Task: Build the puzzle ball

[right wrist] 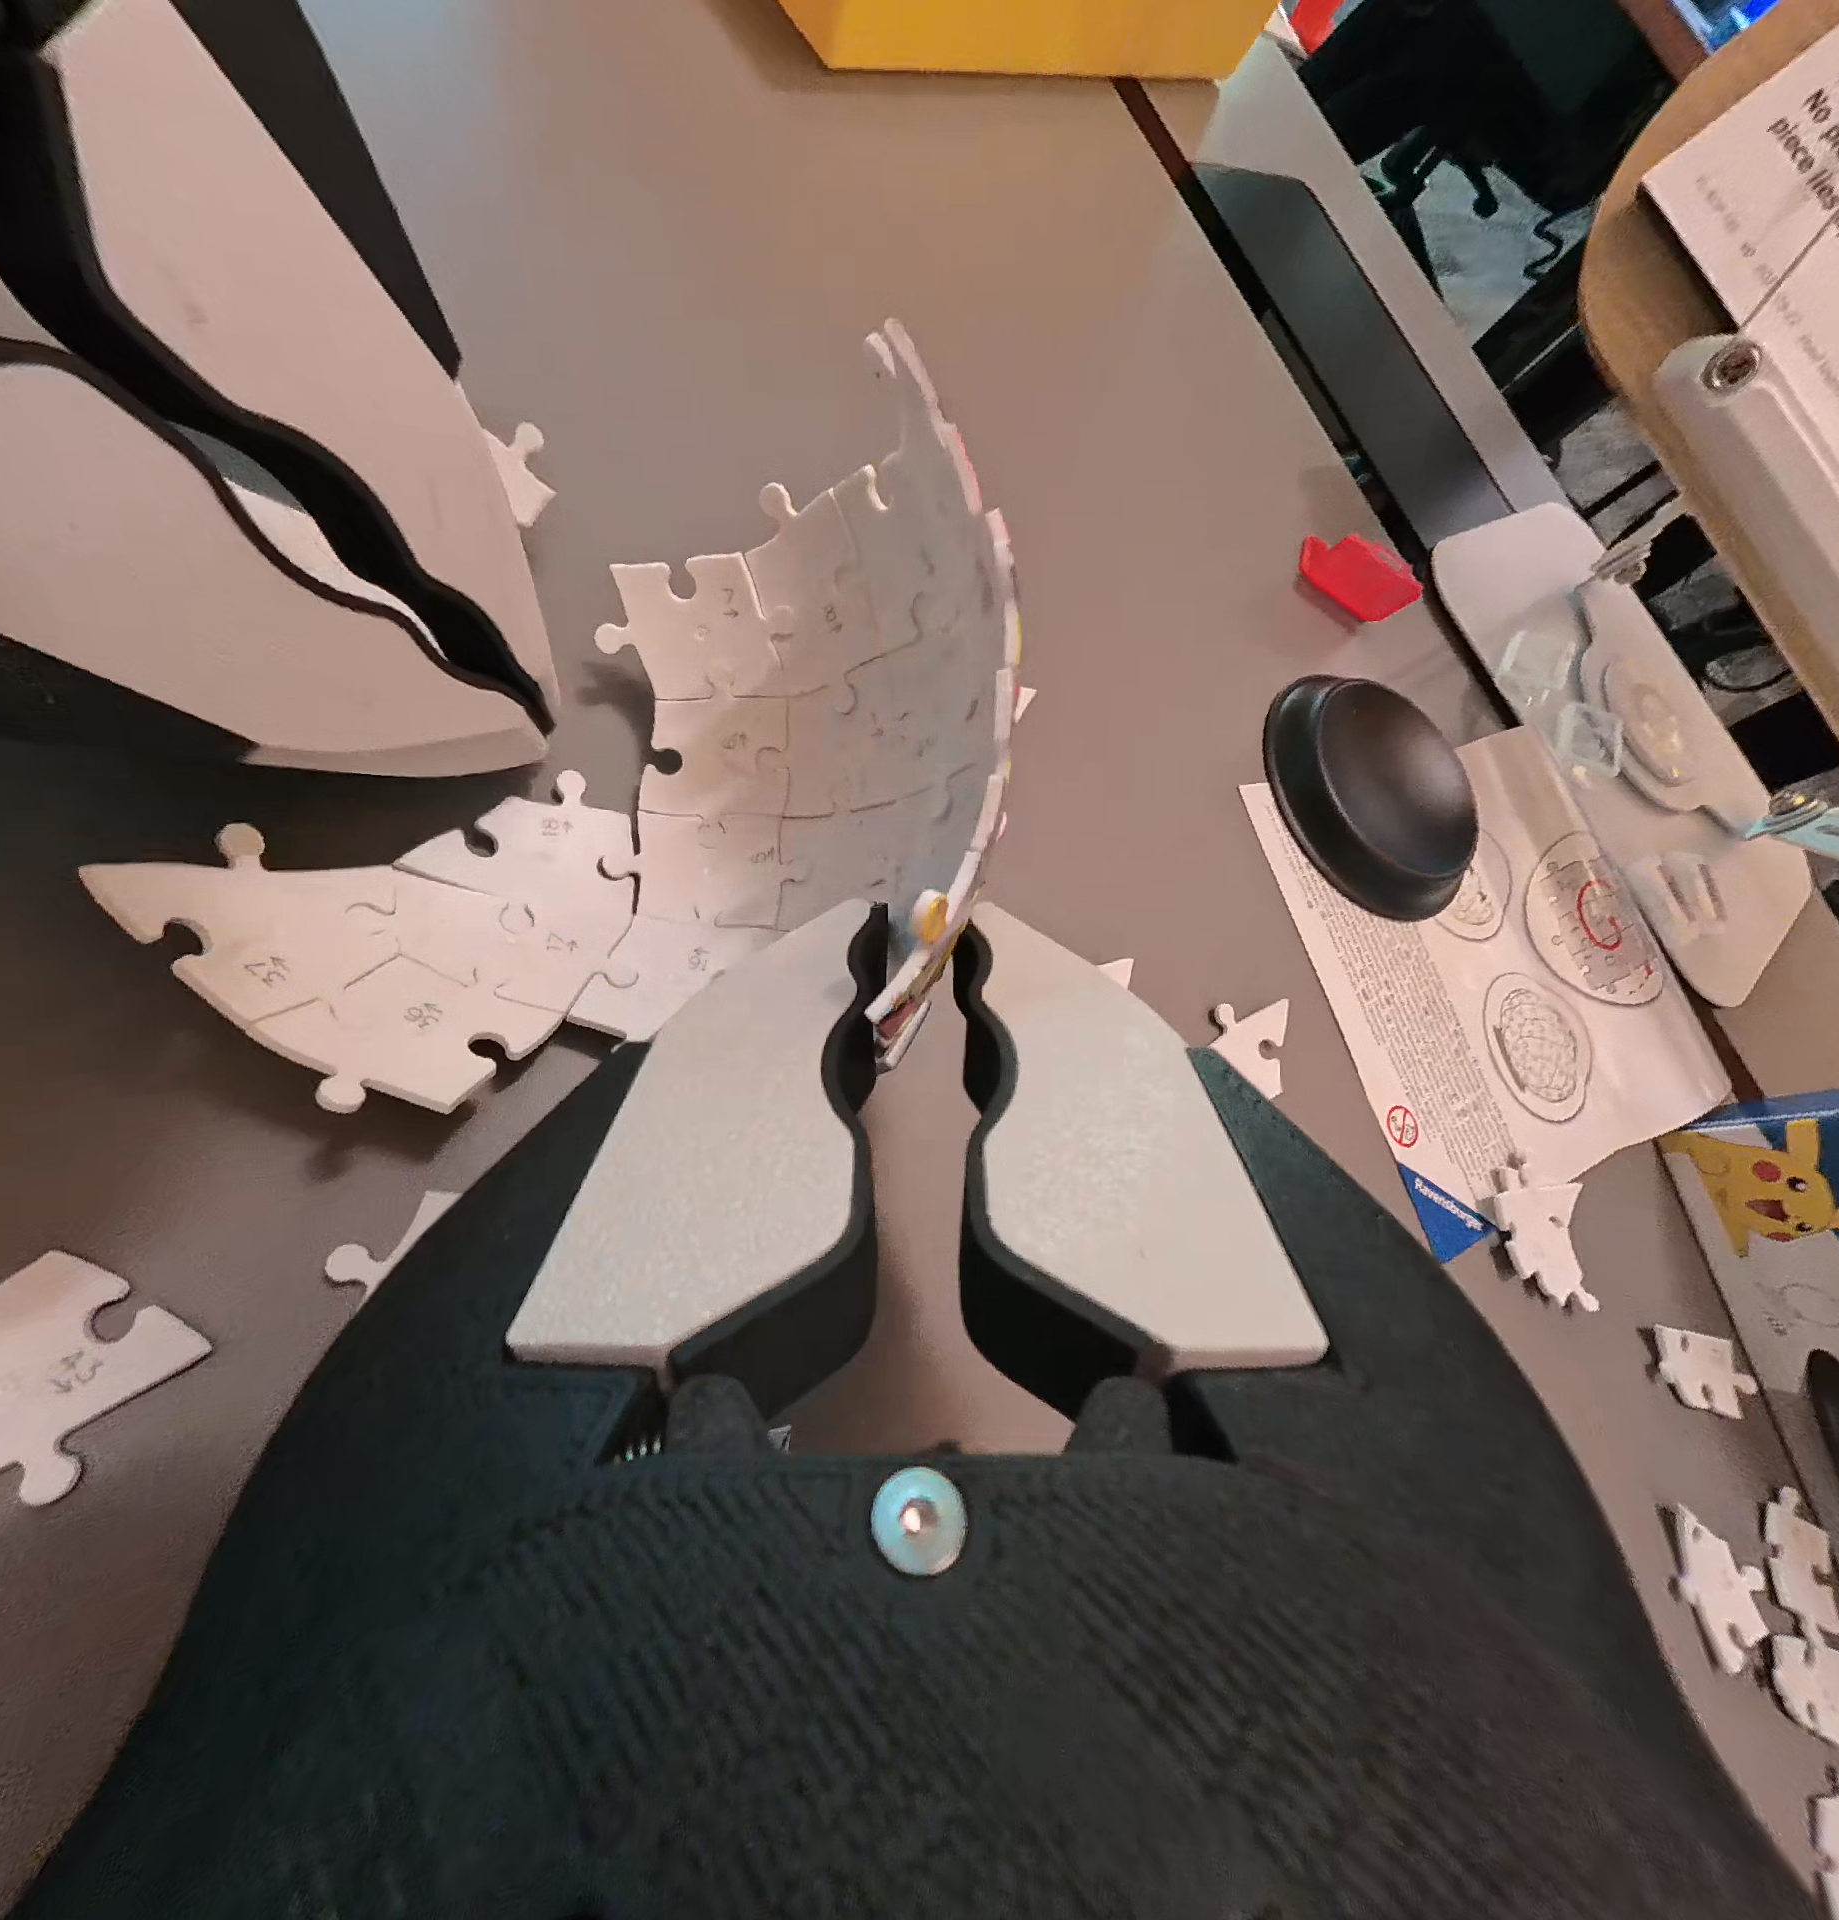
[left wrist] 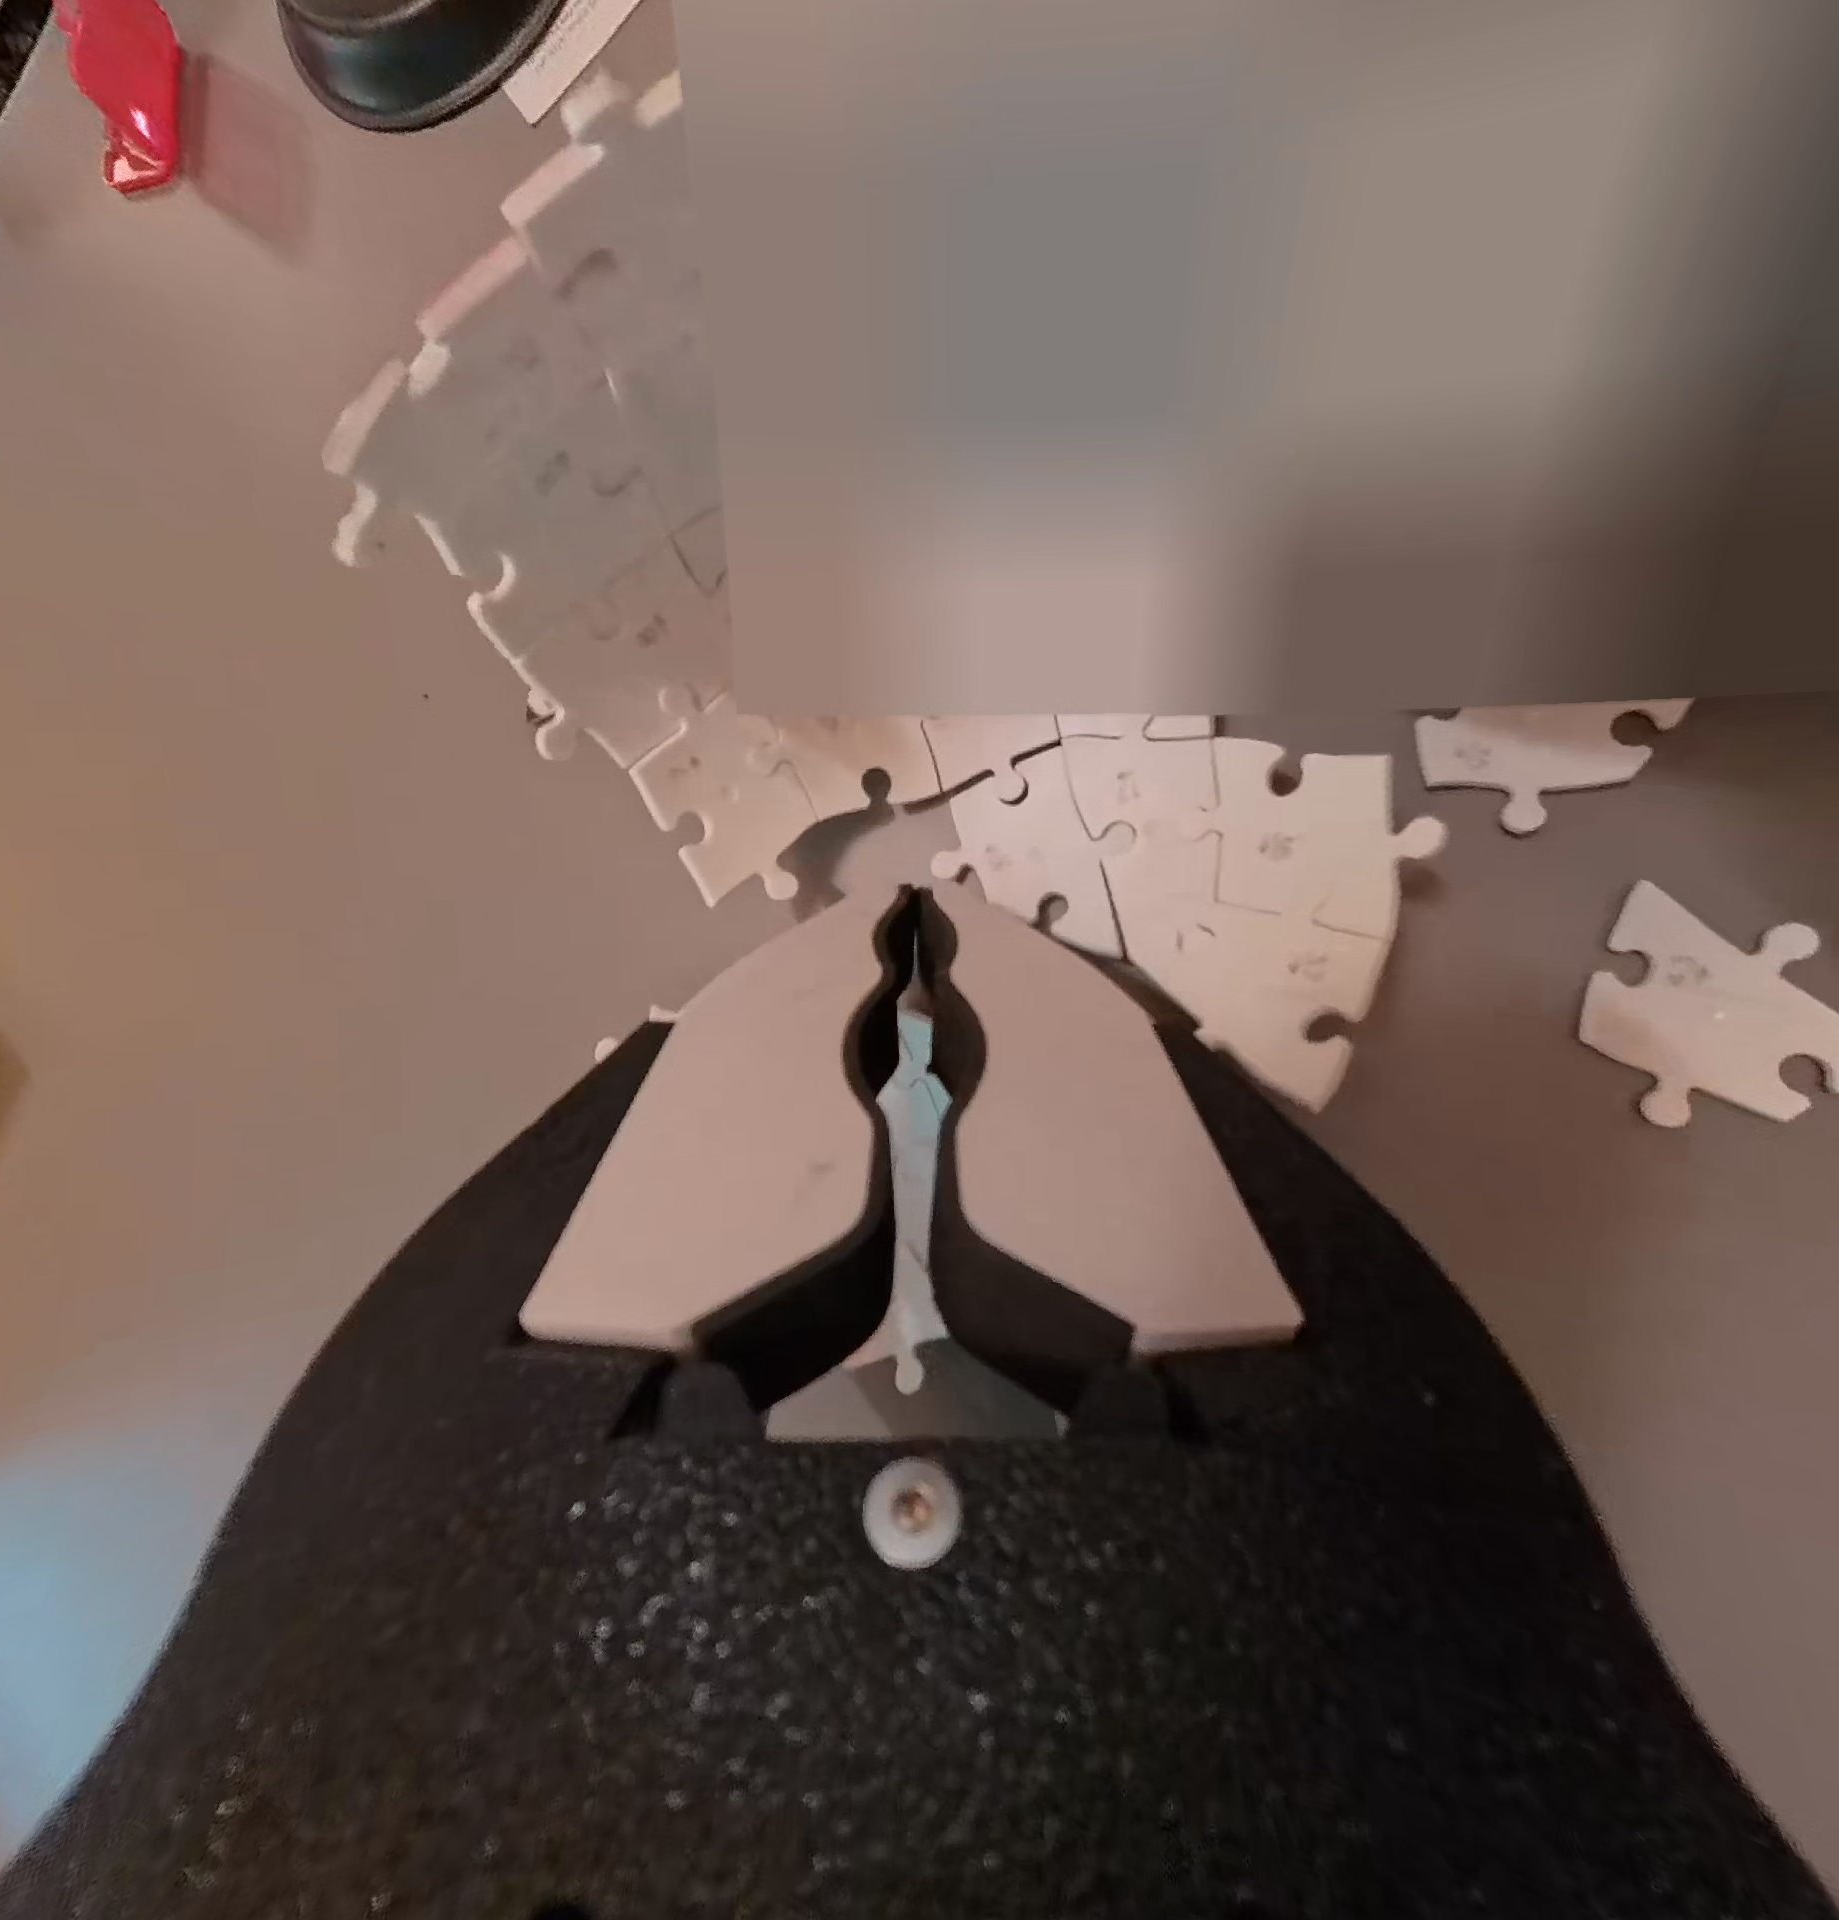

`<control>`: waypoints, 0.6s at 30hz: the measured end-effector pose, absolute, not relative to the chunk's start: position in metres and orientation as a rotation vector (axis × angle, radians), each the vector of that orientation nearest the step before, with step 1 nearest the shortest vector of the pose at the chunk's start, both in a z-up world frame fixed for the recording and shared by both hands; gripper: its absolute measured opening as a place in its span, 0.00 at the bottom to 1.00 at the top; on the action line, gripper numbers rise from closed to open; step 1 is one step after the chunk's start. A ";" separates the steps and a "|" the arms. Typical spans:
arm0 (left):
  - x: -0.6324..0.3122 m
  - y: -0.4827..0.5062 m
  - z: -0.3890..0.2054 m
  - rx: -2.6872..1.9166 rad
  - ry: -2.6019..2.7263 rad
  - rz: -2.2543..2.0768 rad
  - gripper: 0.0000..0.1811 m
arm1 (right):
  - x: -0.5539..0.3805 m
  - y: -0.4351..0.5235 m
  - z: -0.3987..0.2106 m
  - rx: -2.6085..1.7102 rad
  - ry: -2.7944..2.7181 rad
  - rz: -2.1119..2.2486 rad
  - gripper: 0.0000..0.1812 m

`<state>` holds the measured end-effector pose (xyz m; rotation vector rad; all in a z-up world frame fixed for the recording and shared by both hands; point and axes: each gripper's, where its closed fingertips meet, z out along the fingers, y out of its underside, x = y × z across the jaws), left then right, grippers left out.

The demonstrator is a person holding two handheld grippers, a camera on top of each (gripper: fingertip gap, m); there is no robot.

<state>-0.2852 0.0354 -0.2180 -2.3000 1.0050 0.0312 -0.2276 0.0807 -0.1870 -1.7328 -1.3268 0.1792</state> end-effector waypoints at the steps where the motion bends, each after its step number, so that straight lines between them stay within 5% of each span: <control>1: -0.283 0.035 -0.218 -2.297 1.008 0.021 0.00 | -0.228 0.080 -0.187 -1.722 -1.335 0.177 0.07; 18: -0.262 0.047 -0.223 -2.216 1.120 -0.035 0.00 | -0.229 0.078 -0.186 -1.607 -1.382 0.169 0.07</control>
